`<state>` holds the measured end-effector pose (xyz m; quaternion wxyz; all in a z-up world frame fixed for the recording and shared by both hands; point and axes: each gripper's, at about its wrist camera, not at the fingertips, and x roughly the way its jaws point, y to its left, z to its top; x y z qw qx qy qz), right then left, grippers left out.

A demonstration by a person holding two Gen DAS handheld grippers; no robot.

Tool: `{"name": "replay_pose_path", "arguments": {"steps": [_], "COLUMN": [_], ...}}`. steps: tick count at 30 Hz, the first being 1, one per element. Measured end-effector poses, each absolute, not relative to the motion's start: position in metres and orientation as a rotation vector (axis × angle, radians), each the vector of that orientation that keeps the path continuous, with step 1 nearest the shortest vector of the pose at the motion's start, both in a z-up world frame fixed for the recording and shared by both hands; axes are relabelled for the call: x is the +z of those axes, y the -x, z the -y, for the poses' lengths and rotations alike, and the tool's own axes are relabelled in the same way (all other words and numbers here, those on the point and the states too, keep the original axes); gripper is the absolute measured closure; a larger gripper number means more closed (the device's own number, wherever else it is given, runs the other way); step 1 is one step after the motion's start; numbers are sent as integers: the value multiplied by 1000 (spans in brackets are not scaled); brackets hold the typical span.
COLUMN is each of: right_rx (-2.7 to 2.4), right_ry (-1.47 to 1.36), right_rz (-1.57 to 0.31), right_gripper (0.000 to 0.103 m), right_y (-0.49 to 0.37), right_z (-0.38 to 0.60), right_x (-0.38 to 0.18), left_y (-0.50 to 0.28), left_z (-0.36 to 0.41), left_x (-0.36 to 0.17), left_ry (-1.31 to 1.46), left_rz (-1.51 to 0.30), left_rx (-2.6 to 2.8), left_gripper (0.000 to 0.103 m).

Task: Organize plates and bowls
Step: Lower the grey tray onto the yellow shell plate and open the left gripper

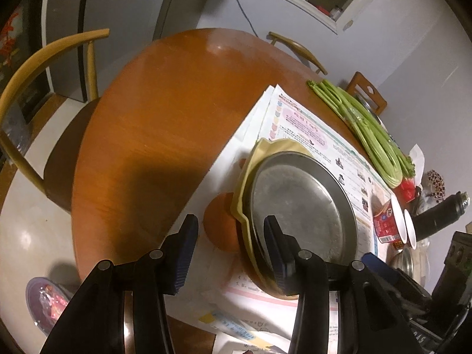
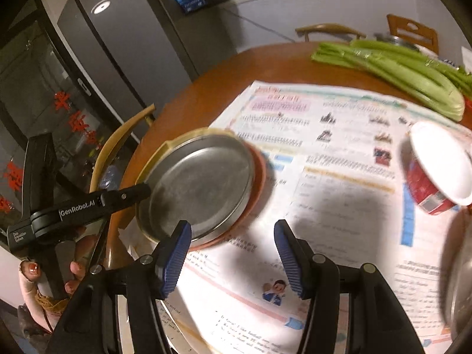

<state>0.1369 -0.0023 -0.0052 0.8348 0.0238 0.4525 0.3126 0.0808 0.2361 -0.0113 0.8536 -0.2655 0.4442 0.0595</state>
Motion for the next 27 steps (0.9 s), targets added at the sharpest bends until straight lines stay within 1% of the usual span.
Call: {"name": "replay_pose_path", "arguments": {"steps": [11,17,27], "right_rx": [699,689,638], "right_ry": [-27,-44,-40], "right_rz": [-996,-1010,-983], "right_gripper": [45,45,45], "right_y": [-139,-145,-156], "right_z": [-26,-23,-6], "right_x": [-20,-27,-27], "left_y": [-92,-100,-123], "left_z": [-231,-224,-197], "left_x": [-17,-17,-17], "left_ry": [539,519,457], "left_rz": [-950,-958,-983], "left_rx": [118,111,89], "left_gripper": [55,55,55]}}
